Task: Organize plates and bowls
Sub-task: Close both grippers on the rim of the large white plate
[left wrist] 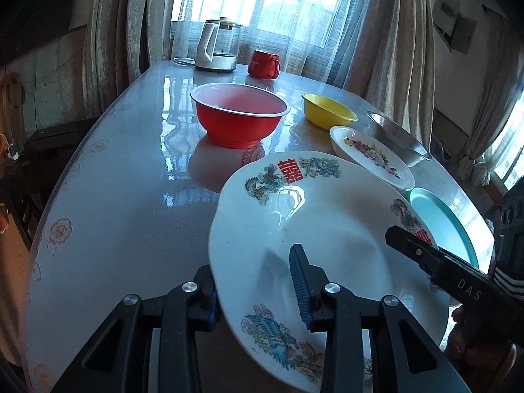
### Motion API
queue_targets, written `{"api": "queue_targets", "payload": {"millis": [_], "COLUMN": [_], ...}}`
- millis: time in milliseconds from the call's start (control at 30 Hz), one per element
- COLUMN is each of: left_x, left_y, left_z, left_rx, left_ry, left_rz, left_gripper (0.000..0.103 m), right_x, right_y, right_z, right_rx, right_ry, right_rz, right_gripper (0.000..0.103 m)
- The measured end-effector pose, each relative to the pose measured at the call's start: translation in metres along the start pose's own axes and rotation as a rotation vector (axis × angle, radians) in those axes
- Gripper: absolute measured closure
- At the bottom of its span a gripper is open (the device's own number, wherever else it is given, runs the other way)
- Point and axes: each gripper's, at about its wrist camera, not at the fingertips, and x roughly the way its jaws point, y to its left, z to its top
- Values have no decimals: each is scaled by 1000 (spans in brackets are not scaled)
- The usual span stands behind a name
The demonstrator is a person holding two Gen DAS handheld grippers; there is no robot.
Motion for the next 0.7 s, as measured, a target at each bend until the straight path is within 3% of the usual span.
{"api": "queue_targets", "payload": {"millis": [100,267,700], "left_x": [0,-2,-16], "left_y": [1,5,-6], "left_z": [0,0,-6], "left_rx": [-4,-22,53], "left_ry": [-3,-8,-79], "left_rz": [-10,-40,-82], "left_gripper": [67,67,67], "right_x": [-3,-7,-23], "right_y": [-8,-13,-15], "right_z": [0,-1,-12], "right_rx": [40,65,59], "right_ry": [-15,-27,-24], "right_rz": [30,101,103], "right_gripper": [79,80,83]}}
